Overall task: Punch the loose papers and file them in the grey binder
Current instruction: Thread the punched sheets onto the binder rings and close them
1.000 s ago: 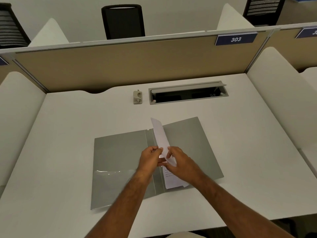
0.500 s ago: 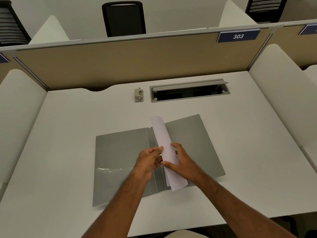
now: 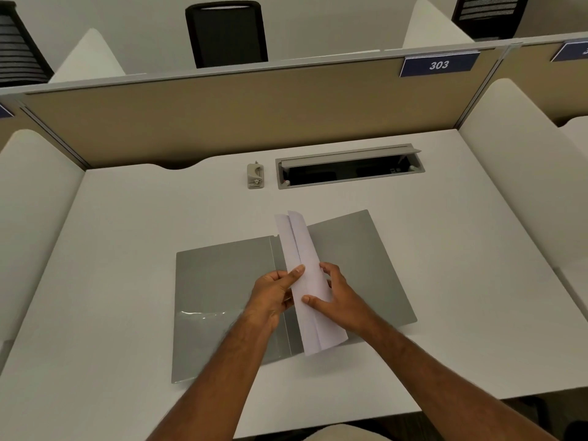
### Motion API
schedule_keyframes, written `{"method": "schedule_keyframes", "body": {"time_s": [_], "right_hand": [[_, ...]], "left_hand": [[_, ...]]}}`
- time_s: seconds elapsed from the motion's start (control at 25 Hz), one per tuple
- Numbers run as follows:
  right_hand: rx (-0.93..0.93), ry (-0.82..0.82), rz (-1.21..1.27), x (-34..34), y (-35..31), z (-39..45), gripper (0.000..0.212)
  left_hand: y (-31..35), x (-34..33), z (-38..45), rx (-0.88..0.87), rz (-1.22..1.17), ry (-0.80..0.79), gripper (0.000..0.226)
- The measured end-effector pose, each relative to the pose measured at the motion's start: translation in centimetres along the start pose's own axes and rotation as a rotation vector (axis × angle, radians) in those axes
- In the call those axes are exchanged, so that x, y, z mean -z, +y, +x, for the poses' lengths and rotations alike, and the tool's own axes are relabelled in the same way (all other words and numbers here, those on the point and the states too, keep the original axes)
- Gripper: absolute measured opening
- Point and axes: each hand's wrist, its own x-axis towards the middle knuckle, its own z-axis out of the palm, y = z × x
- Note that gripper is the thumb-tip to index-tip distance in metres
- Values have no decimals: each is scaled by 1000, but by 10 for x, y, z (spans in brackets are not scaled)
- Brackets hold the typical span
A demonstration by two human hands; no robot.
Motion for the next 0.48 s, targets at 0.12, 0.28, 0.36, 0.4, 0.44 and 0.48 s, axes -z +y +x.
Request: {"method": "schedule_keyframes", "body": {"time_s": [0.12, 0.28, 0.36, 0.4, 0.44, 0.48], "right_hand": [[-12, 4, 38, 5, 4, -1, 91], [-23, 14, 102, 11, 12, 0, 85], [-36, 24, 166, 13, 14, 1, 81], [-50, 23, 198, 14, 14, 2, 79], [-64, 18, 231, 15, 13, 2, 77], [-77, 16, 256, 15, 12, 3, 75]], "left_hand": [[7, 7, 1, -88, 89, 31, 31], [21, 19, 1, -199, 215, 108, 33], [26, 30, 3, -226, 223, 154, 31], [29, 36, 4, -237, 222, 183, 31], [30, 44, 6, -243, 224, 207, 30], [32, 52, 7, -239, 233, 228, 30]]}}
